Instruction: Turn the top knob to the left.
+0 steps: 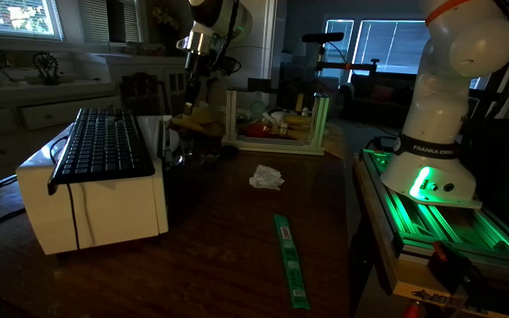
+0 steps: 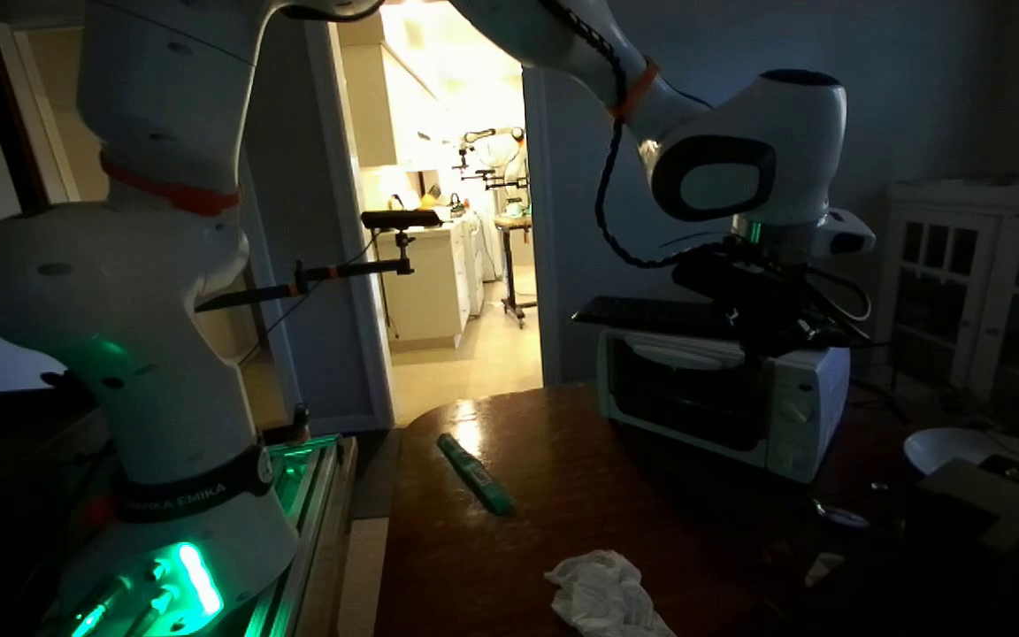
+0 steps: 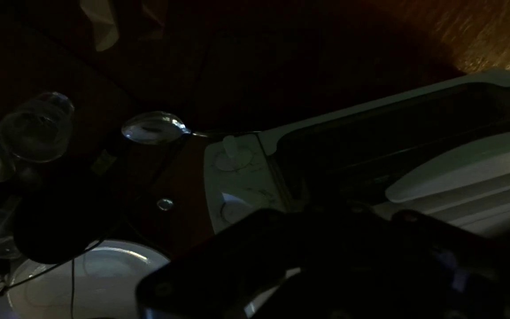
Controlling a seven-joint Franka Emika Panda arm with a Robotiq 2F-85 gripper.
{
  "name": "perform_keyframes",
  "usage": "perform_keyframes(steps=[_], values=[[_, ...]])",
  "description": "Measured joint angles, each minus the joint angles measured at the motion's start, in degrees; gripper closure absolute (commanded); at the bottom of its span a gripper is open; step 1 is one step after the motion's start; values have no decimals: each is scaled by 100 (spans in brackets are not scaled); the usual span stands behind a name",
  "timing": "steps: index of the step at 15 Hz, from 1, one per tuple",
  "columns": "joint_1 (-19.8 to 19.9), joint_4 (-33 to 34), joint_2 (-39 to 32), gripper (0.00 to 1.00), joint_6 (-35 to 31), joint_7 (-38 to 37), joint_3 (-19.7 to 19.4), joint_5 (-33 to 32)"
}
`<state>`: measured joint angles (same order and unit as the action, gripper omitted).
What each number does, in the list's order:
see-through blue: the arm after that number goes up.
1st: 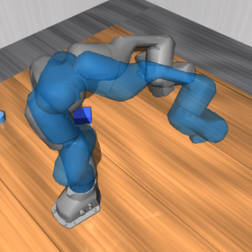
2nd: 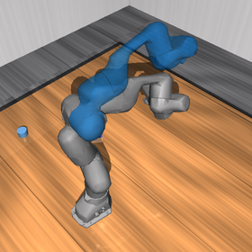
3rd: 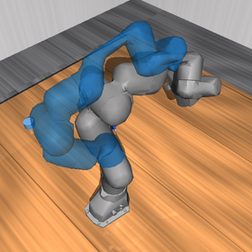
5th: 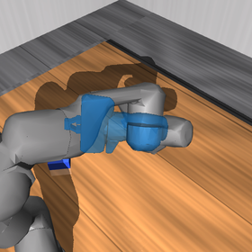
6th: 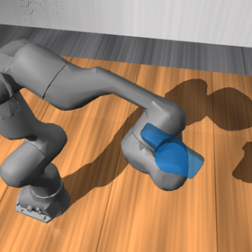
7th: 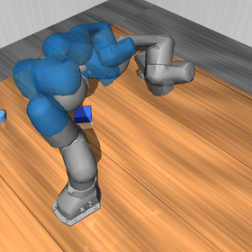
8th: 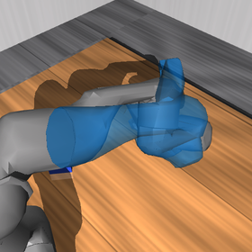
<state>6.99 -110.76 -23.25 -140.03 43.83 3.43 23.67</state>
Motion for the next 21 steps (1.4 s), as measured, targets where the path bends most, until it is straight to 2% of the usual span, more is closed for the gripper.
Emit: perform_keyframes(steps=[7,16,21], values=[[297,473,-567,99,-1,-40,146,16],[354,587,-707,100,-6,-101,201,-19],[449,752,-943,100,-6,-83,364,-19]])
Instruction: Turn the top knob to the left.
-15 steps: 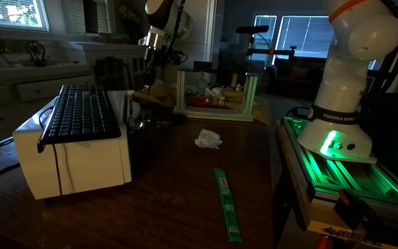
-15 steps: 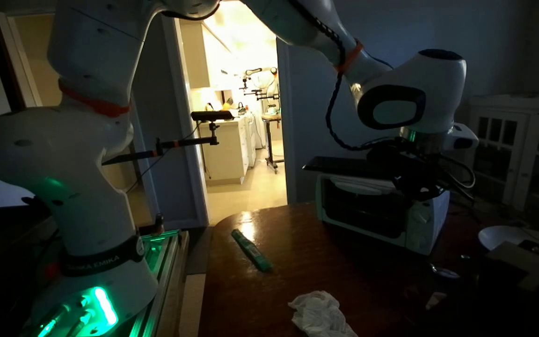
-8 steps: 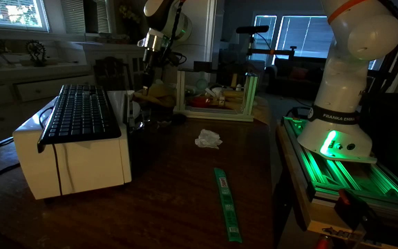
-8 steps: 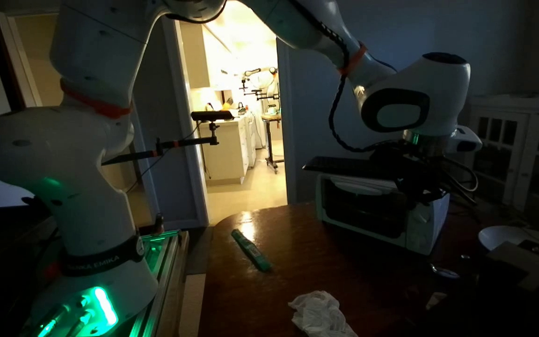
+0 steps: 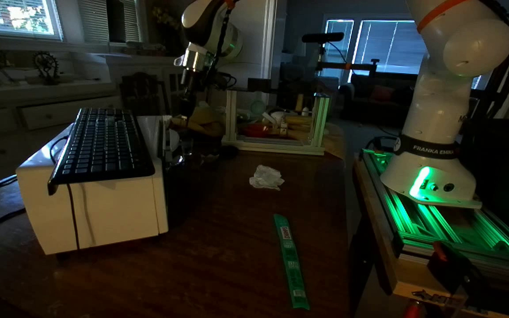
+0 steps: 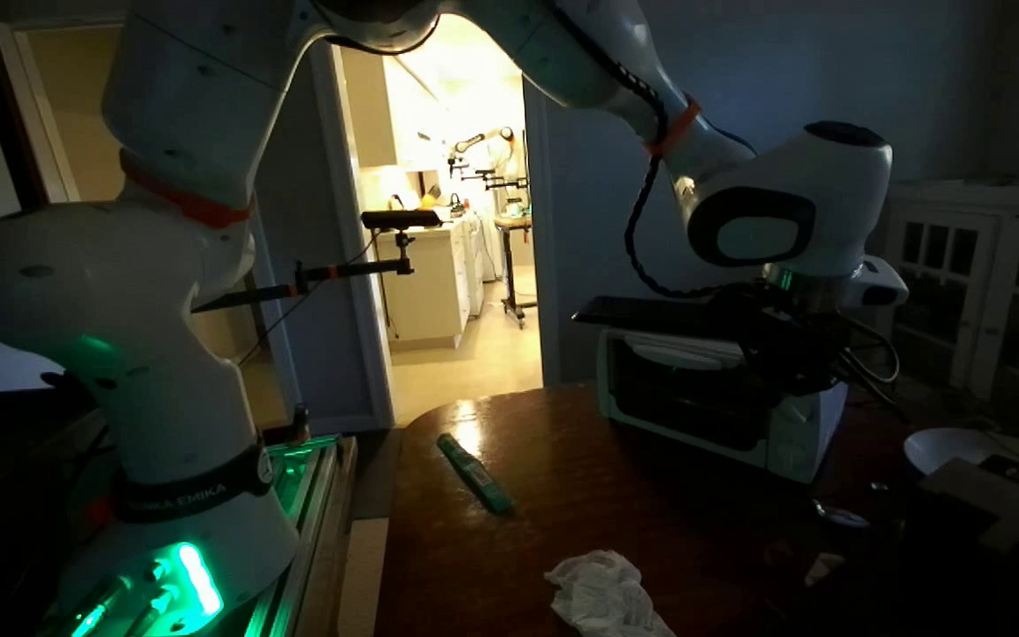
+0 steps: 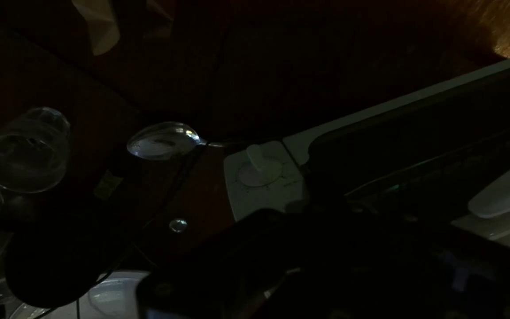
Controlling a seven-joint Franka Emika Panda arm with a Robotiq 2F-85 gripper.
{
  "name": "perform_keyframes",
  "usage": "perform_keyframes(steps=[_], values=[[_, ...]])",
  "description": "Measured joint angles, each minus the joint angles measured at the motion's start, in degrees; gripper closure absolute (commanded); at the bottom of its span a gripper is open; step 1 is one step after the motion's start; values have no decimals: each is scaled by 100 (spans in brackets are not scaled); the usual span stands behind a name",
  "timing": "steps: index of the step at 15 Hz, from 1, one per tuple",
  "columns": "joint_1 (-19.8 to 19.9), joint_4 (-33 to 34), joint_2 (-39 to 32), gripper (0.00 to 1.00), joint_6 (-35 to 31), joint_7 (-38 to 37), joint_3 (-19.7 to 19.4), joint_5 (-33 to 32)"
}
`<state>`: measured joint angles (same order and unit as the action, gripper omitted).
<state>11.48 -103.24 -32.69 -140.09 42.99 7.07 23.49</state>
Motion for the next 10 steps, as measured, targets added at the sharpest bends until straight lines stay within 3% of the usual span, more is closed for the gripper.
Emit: perform_keyframes(steps=[10], values=[[285,519,-444,100,-1,115,280,17]])
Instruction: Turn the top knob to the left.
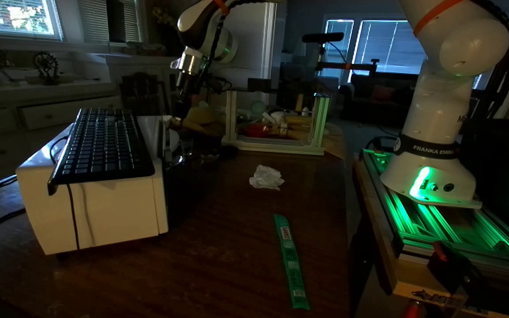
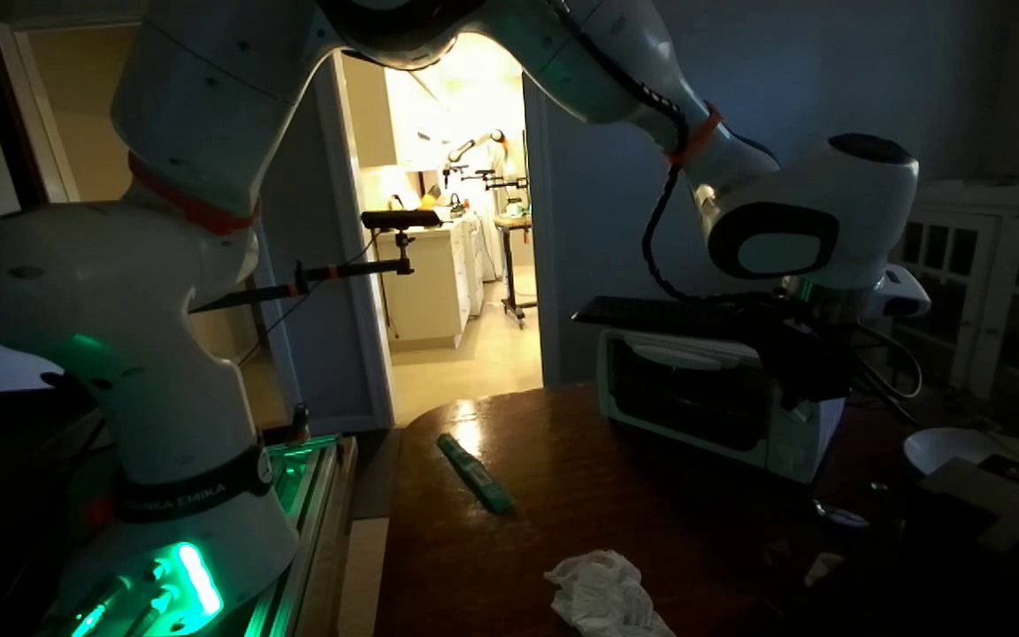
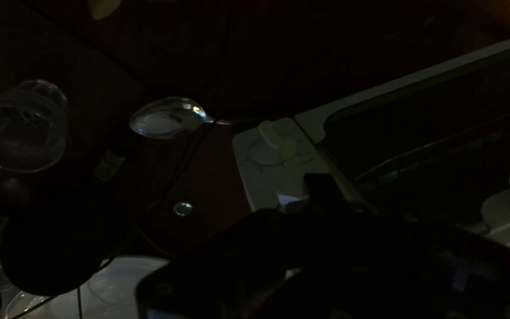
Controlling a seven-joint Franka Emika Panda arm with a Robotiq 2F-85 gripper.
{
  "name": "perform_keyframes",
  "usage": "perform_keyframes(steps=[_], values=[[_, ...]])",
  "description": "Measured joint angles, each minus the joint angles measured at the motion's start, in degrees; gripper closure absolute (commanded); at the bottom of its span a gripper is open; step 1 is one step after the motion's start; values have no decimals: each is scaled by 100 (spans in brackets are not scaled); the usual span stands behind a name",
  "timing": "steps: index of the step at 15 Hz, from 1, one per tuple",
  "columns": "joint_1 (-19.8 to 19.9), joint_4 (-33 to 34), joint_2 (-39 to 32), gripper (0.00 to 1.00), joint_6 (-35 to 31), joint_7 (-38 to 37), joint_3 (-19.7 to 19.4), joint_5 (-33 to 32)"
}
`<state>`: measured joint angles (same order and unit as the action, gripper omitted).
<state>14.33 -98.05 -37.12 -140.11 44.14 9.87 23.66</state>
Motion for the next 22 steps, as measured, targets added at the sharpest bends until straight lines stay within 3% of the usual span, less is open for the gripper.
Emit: perform_keyframes(steps=[22], values=[[222,519,-457,100,16,355,340,13]])
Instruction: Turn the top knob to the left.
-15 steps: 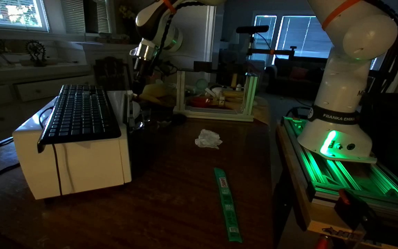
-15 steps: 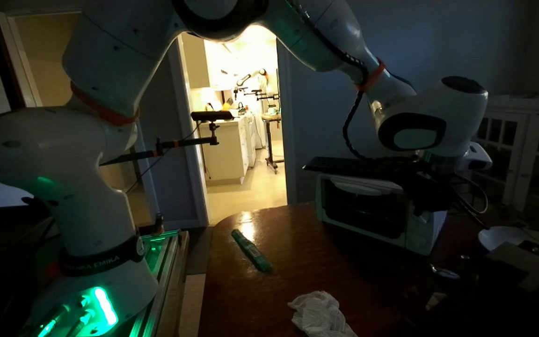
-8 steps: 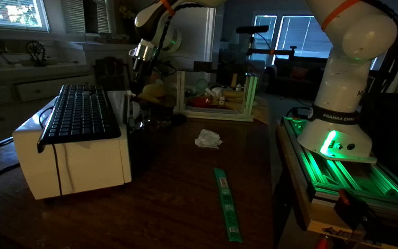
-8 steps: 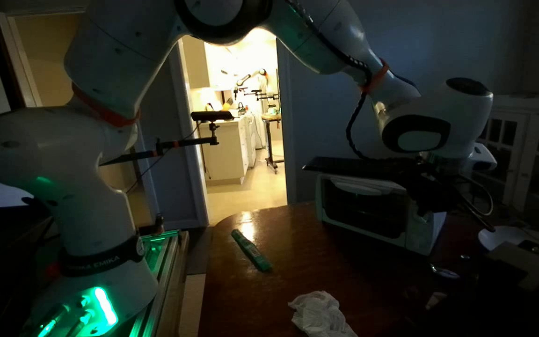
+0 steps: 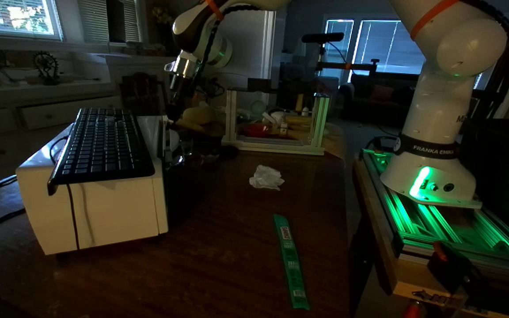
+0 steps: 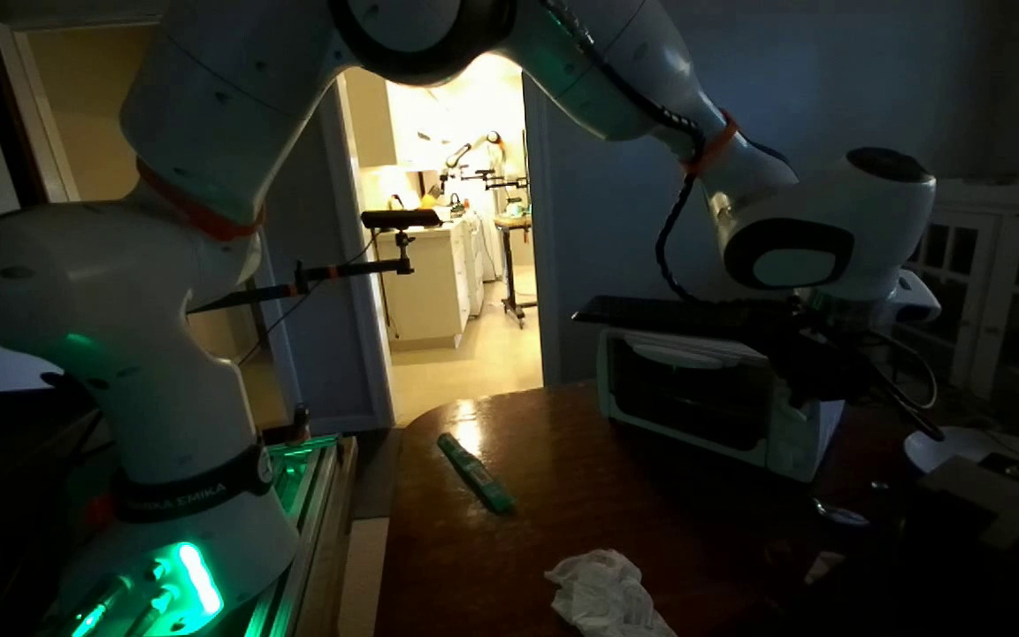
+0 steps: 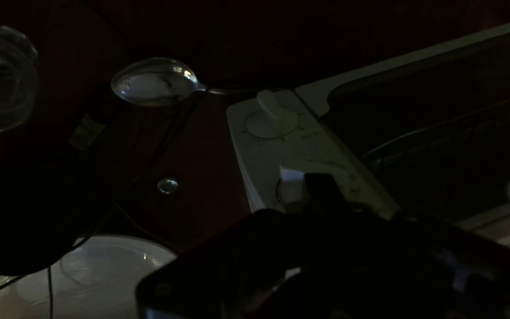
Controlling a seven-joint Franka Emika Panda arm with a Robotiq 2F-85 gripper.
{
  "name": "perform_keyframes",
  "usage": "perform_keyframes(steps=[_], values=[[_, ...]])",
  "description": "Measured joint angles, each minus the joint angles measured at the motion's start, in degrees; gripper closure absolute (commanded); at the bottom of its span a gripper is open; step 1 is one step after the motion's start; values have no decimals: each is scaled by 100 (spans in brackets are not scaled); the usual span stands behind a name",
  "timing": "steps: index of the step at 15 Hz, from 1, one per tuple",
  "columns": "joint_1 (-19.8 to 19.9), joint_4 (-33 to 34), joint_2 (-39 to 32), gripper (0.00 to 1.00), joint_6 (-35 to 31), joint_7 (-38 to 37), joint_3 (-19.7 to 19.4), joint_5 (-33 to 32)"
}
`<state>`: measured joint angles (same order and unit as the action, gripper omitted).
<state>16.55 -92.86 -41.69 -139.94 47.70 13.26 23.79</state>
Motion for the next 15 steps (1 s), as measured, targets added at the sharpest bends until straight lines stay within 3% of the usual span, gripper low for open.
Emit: perform_keyframes(steps=[15], values=[[50,11,4,100,318,374,85,-11]])
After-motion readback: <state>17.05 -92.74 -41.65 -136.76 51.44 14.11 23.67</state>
